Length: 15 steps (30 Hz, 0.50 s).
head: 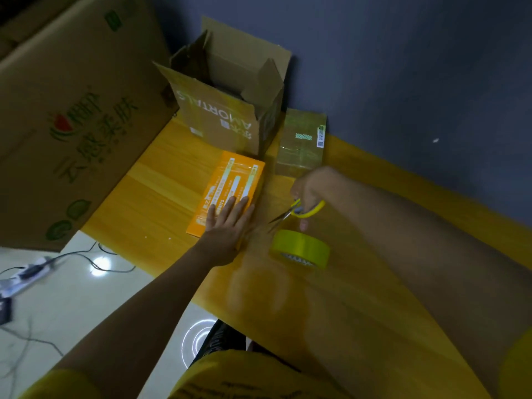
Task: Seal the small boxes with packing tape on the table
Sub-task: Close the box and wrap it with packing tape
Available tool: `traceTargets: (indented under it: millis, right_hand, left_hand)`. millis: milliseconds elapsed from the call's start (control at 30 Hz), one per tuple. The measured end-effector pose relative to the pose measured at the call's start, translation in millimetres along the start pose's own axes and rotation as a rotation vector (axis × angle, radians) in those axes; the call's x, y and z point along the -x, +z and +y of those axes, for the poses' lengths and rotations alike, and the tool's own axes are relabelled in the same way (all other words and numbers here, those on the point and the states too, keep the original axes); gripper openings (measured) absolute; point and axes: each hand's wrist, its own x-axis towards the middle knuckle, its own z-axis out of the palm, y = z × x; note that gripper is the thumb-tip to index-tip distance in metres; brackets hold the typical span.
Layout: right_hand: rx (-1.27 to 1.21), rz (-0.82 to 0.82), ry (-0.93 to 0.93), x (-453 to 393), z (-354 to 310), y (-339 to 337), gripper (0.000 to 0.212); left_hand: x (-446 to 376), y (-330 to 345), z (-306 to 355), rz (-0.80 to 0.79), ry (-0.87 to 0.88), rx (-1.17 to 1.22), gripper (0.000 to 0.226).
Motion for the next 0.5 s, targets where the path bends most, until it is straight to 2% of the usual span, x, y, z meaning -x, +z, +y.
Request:
traceTargets:
  millis: [100, 167, 233, 300, 367, 433, 500]
  right_hand:
    - [0.015, -0.019, -0.012, -13.8, -8.9, -1.2, 0.064]
    - [-0.005, -0.041, -0.052, -21.3, -14.2, -3.0, 0.045]
    - [-0.035, 0.007, -0.081, -25.9, -15.3, -1.8, 0.026]
    - [-0.001, 0.059, -0.109, -23.6, -15.9, -2.8, 0.017]
    - [0.118, 0.09, -0.171, -20.2, -13.8, -5.5, 0.015]
    - [0.025, 0.11, -0.128, -19.1, -9.5, -2.1, 0.027]
    - [0.011, 0.146, -0.12, -17.7, -4.5, 3.0, 0.037]
  left_hand:
    - [-1.0, 0.2, -2.2, 0.0, 0.008, -0.007, 0.1]
    - [-2.1, 1.3, -2.9, -0.008, 0.002, -0.002, 0.1]
    - [-2.8, 1.8, -2.5, -0.002, -0.007, 0.001, 0.102]
    - [-2.3, 1.4, -1.6, -0.013, -0.006, -0.021, 0.104]
    - [-2.9, 1.8, -0.8, -0.03, -0.013, -0.003, 0.103]
    - [-4.7, 2.5, 1.4, -0.016, -0.008, 0.054, 0.096]
    - [-8.7, 2.0, 7.8, 0.126, 0.072, 0.052, 0.084]
